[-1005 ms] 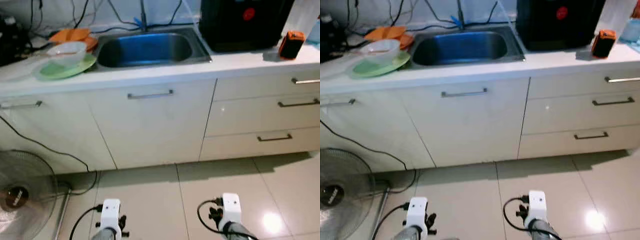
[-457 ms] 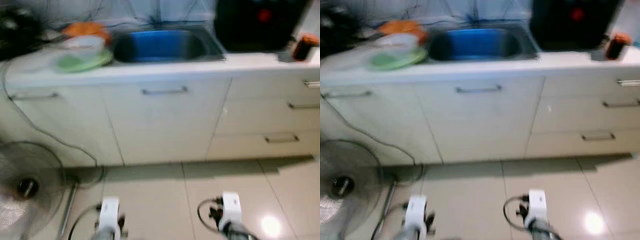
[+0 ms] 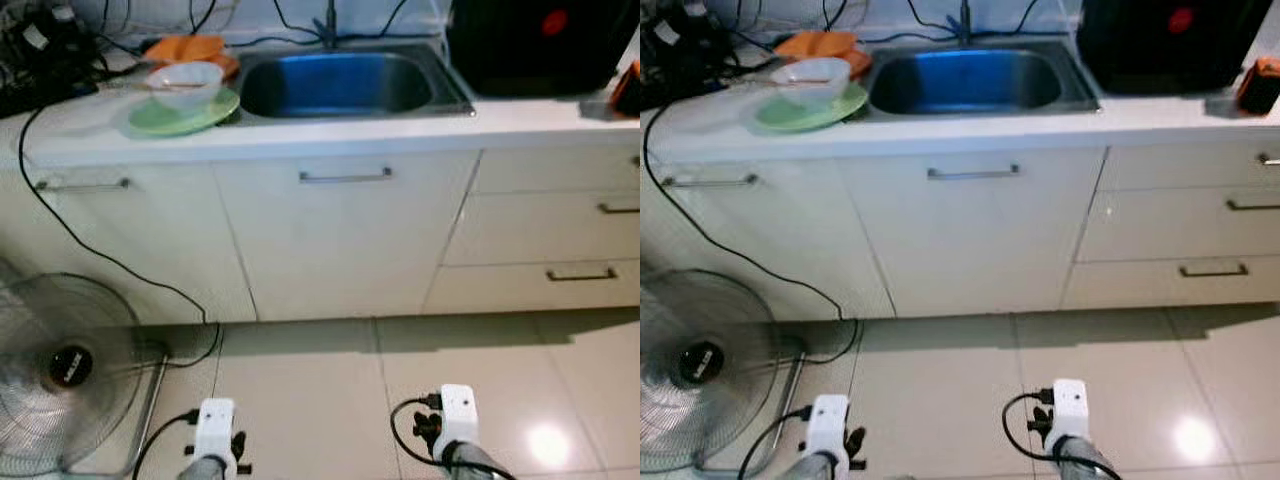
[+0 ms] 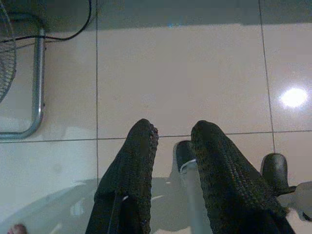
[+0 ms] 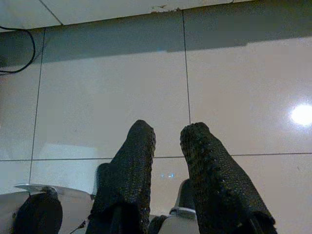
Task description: Kitchen organization
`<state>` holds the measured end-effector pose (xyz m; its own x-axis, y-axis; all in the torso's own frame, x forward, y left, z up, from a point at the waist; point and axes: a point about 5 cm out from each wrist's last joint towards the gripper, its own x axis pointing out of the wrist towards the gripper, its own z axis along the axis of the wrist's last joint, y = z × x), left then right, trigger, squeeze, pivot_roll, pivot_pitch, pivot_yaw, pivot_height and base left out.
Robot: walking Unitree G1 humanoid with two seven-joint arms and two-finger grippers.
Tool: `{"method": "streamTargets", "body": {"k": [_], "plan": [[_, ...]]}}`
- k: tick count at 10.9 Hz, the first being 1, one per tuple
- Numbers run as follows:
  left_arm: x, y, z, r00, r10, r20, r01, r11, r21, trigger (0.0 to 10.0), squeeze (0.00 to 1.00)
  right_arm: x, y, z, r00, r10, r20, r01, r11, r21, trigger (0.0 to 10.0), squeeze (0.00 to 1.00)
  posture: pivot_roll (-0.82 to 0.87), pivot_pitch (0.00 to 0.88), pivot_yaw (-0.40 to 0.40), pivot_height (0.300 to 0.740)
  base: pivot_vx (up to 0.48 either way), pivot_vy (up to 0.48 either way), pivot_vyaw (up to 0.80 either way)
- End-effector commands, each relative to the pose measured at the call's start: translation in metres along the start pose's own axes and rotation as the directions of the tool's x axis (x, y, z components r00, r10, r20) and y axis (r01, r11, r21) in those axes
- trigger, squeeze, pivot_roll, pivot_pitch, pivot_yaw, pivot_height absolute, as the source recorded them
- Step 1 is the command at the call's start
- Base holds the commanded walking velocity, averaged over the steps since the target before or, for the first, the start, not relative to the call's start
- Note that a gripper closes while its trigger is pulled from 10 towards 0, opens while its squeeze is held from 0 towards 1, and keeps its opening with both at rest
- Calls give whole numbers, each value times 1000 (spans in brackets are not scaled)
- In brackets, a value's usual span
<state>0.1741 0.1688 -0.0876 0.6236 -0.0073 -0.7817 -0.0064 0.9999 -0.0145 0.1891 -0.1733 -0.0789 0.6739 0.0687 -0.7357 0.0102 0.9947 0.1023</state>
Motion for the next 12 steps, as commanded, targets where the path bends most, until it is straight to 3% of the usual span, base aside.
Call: {"method": "streamTargets", "body": {"k": [1,6,12], "plan": [[0,1,1,1000,9,4,-9,1000,4,10000,0,1,2,0,1000,5,-1,-5,1000,-5,10000,0,45,0,74,740,0,0,0],[0,2,0,1000,13,-2,-13,1000,10,10000,0,1,5,0,1000,17,-12,-18,999,-32,10000,0,45,0,74,740,0,0,276],[0,1,1,1000,9,-1,-9,1000,21,10000,0,1,4,0,1000,13,-15,-13,999,-29,10000,0,41,0,75,740,280,0,0]]}}
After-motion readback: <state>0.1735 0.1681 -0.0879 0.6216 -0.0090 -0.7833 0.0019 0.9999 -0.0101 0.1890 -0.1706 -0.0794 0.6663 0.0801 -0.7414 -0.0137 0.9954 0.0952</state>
